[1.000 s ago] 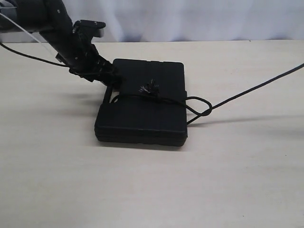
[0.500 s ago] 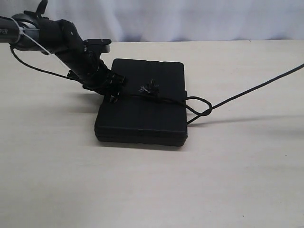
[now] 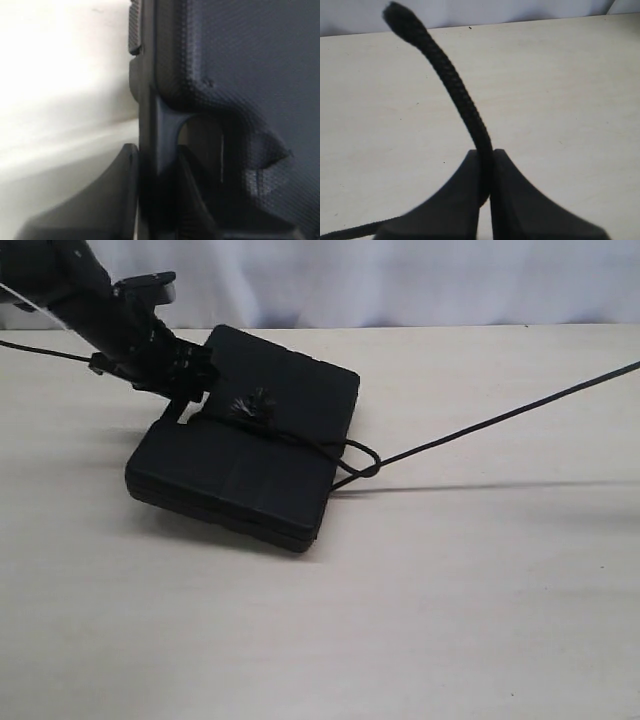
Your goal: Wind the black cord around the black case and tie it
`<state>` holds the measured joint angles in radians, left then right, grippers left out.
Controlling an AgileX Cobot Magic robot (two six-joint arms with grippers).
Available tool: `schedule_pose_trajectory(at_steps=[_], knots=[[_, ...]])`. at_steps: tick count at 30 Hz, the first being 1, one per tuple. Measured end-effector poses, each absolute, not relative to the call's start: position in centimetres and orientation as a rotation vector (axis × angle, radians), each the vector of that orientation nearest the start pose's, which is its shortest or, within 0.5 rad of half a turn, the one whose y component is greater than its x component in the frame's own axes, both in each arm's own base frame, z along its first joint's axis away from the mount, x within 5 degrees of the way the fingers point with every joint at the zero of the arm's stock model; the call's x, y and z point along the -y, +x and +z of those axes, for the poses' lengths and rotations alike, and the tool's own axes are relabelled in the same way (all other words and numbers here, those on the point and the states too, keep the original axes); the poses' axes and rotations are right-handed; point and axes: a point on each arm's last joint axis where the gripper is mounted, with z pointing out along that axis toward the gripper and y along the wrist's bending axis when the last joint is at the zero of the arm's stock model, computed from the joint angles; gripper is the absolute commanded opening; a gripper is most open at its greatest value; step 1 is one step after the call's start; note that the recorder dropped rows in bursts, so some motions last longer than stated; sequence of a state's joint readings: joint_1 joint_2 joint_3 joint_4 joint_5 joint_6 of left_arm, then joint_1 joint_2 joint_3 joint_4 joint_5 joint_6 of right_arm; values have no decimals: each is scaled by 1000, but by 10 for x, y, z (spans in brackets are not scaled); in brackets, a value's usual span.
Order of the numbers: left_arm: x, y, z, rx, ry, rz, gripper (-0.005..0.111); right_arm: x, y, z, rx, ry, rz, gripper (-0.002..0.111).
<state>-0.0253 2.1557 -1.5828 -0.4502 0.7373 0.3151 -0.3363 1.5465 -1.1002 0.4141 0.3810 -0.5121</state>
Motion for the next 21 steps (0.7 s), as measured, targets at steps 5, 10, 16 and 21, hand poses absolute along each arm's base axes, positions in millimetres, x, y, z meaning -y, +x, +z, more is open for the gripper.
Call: schedule_pose_trajectory(at_steps=[5, 10, 16, 21], knots=[[22, 442, 140, -2744, -14, -416, 0, 101, 330, 275, -2280, 168, -64, 4], [18, 429, 119, -2734, -44, -448, 0, 110, 333, 261, -2310, 213, -62, 4], [18, 424, 113, -2700, -58, -441, 0, 120, 340, 227, -2372, 278, -58, 4], [18, 423, 113, -2700, -58, -439, 0, 123, 346, 198, -2423, 344, -21, 10]])
